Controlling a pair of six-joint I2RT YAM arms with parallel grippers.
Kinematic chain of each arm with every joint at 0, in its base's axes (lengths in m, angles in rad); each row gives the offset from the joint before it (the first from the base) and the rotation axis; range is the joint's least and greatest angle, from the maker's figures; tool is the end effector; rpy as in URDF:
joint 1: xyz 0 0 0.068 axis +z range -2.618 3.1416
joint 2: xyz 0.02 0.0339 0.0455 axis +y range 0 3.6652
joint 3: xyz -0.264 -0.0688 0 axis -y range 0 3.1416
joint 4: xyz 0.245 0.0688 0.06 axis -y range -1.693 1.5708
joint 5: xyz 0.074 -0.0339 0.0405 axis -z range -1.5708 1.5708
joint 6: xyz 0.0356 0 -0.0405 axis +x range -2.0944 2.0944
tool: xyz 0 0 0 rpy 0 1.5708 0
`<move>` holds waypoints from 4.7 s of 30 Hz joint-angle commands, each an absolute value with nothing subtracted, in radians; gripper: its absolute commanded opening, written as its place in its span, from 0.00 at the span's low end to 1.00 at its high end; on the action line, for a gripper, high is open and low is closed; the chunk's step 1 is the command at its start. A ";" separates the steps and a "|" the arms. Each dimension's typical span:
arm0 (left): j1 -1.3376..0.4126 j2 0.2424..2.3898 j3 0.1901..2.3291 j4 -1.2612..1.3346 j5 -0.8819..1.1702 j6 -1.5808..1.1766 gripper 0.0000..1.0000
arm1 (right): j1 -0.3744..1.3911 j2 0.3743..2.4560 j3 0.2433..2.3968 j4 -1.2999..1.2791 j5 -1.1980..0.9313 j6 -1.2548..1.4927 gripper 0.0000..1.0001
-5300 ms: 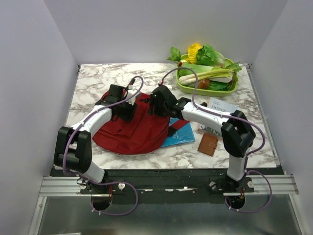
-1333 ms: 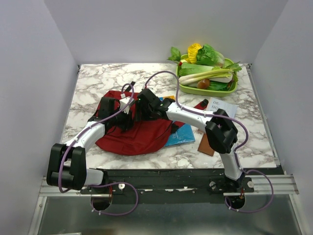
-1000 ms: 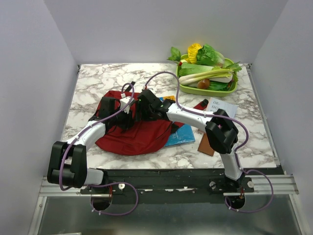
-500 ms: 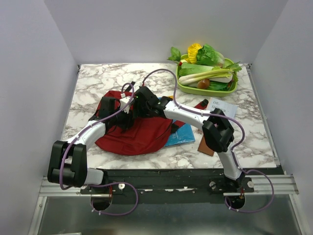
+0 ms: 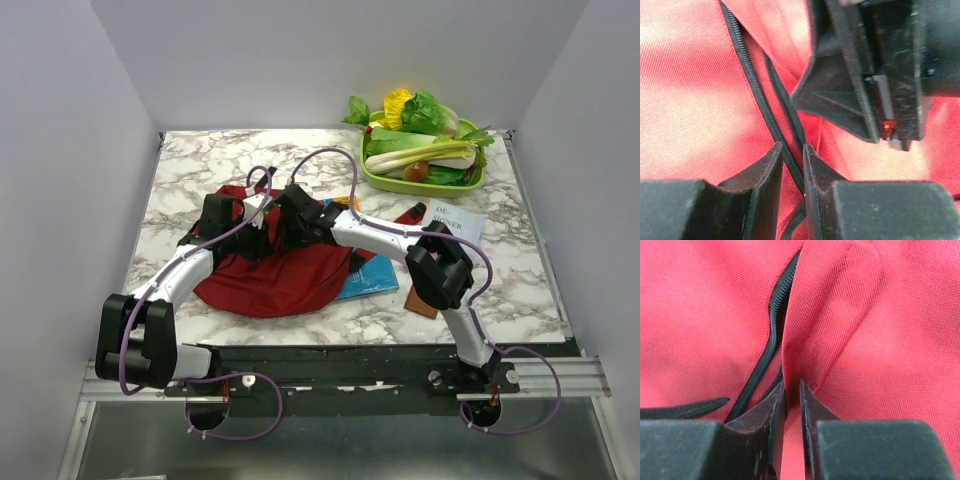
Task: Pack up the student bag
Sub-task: Adjust the student bag at the center of the board, then pick up the personal item from the center of the board.
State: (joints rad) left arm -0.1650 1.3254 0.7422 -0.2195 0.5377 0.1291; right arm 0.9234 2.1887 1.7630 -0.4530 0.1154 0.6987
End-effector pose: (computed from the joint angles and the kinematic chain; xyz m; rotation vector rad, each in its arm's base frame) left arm 0.2595 -0.0617 0.2095 0.5923 2.2453 -0.6525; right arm 0.2992 0.3889 0.1980 -0.2311 2.5176 0.5602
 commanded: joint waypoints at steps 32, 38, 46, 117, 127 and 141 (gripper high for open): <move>-0.336 1.517 0.793 -0.012 -0.090 0.043 0.76 | 0.930 2.057 1.488 -0.293 0.109 0.704 0.01; -0.336 1.548 0.779 -0.005 -0.120 0.064 0.73 | 0.920 2.036 1.459 -0.275 0.104 0.718 0.01; -0.334 1.647 0.814 -0.011 -0.080 0.071 0.44 | 0.913 2.025 1.436 -0.262 0.090 0.732 0.01; -0.213 1.344 0.996 -0.348 0.337 0.103 0.00 | 0.434 1.062 0.595 -0.795 0.476 1.091 1.00; -0.213 1.344 0.997 -0.351 0.342 0.094 0.00 | 0.423 1.071 0.469 -0.519 0.374 1.035 1.00; -0.213 1.348 1.002 -0.348 0.344 0.084 0.00 | 0.430 1.068 0.348 -0.275 0.170 1.048 0.82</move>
